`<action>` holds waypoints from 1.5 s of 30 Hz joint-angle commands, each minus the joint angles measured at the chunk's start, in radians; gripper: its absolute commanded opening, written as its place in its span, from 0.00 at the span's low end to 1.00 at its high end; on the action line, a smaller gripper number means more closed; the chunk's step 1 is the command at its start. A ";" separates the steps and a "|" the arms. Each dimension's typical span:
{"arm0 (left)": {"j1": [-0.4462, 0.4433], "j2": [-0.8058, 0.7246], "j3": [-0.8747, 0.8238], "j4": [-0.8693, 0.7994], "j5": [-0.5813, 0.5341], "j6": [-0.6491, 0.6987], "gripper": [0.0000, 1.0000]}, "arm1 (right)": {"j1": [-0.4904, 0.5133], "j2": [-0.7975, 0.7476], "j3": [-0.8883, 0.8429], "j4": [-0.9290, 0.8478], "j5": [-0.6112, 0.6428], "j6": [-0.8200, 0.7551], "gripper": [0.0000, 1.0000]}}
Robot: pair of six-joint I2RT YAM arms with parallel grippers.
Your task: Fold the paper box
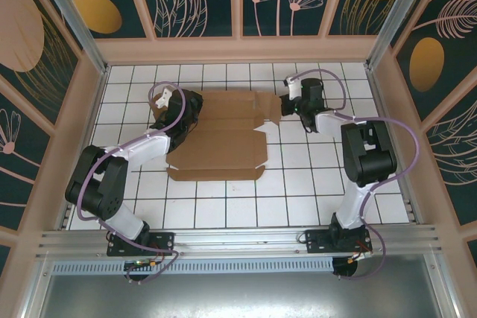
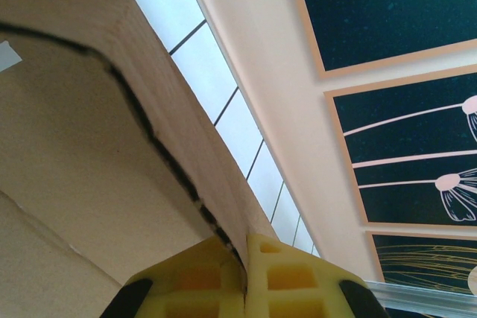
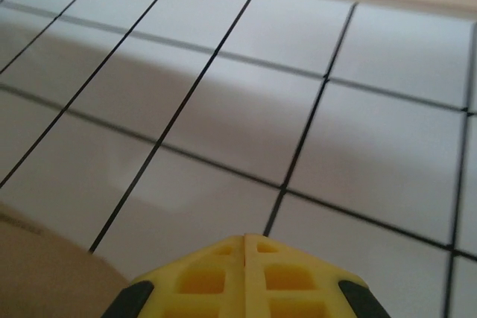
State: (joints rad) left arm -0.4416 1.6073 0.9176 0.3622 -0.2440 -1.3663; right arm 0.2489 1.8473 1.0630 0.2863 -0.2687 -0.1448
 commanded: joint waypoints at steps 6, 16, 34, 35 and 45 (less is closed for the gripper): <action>-0.005 -0.010 -0.016 -0.051 0.017 0.005 0.00 | 0.071 -0.079 -0.056 0.036 -0.199 -0.040 0.13; -0.005 -0.026 -0.039 -0.044 0.020 -0.004 0.00 | 0.142 -0.102 -0.072 0.042 -0.222 -0.059 0.18; -0.005 -0.030 -0.043 -0.040 0.013 -0.002 0.00 | 0.187 -0.138 -0.104 -0.054 -0.101 -0.061 0.20; -0.005 -0.029 -0.039 -0.041 0.012 -0.002 0.00 | 0.188 -0.138 -0.103 -0.055 -0.117 -0.062 0.20; -0.005 -0.027 -0.025 -0.046 0.017 0.002 0.00 | 0.237 -0.131 -0.060 -0.072 -0.220 -0.095 0.20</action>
State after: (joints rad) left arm -0.4385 1.5845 0.8806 0.3553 -0.2409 -1.3666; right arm 0.4416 1.7416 0.9791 0.2451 -0.4007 -0.1982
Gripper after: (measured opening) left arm 0.049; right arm 0.197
